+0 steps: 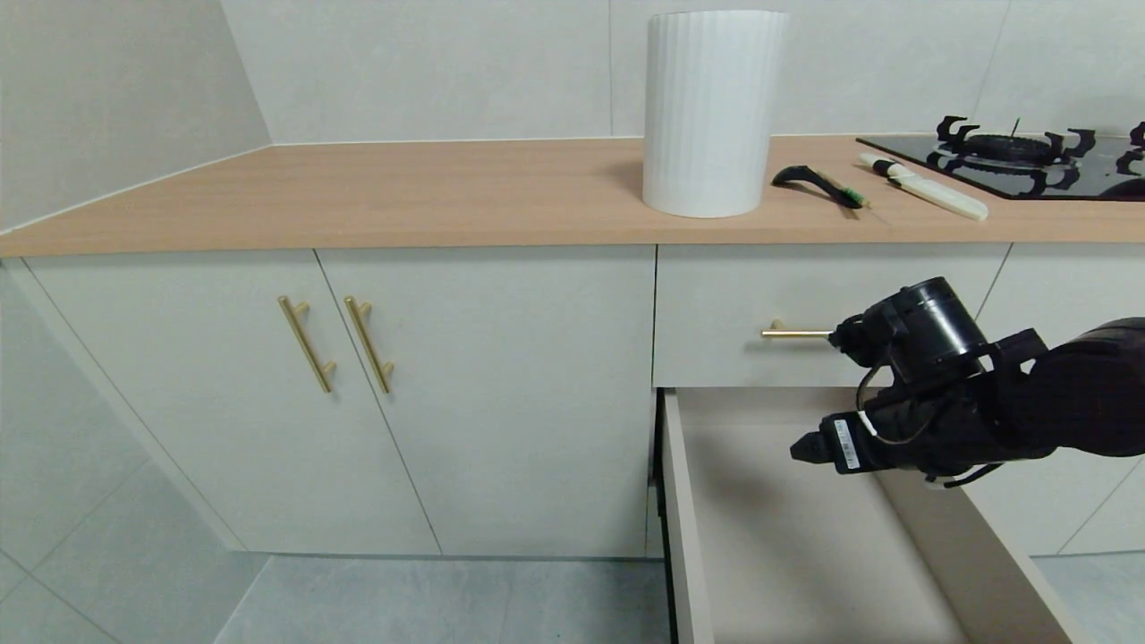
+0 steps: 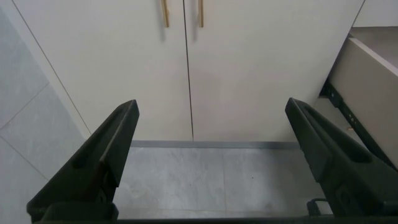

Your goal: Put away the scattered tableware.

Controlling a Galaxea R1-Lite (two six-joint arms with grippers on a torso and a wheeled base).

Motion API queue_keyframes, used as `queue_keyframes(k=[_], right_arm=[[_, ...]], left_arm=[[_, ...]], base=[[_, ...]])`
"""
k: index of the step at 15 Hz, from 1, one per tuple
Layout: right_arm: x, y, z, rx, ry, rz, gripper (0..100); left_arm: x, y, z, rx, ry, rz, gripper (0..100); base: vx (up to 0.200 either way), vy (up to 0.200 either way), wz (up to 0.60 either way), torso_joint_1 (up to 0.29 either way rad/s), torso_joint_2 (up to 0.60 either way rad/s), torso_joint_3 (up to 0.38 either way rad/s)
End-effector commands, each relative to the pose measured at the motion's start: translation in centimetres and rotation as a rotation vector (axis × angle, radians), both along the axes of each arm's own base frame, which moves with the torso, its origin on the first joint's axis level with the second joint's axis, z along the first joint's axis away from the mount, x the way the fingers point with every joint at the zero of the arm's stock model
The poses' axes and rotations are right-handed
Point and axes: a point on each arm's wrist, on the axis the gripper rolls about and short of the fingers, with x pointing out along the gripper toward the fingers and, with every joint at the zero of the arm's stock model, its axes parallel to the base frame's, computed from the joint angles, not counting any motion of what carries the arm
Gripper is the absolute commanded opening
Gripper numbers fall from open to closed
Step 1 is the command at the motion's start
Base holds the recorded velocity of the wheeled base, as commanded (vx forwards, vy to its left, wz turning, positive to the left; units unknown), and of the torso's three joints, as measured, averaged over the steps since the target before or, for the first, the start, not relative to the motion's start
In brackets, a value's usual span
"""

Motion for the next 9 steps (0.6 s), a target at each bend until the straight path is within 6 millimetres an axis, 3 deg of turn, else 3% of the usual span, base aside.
queue_keyframes(k=[1, 7, 9], right_arm=[[0.02, -0.75, 1.25, 0.035, -0.08, -0.024, 100], [0.07, -0.78, 1.48, 0.047, -0.108, -0.026, 100], [0.03, -0.85, 1.57, 0.047, -0.111, -0.028, 100]], left_arm=[[0.0, 0.0, 0.0, 0.001, 0.0, 0.0, 100], [0.0, 0.0, 0.0, -0.001, 0.0, 0.0, 100], [0.0, 0.0, 0.0, -0.001, 0.0, 0.0, 100]], base=[[0.0, 0.0, 0.0, 0.0, 0.0, 0.0], [0.0, 0.0, 0.0, 0.0, 0.0, 0.0], [0.0, 0.0, 0.0, 0.041, -0.2, -0.154]])
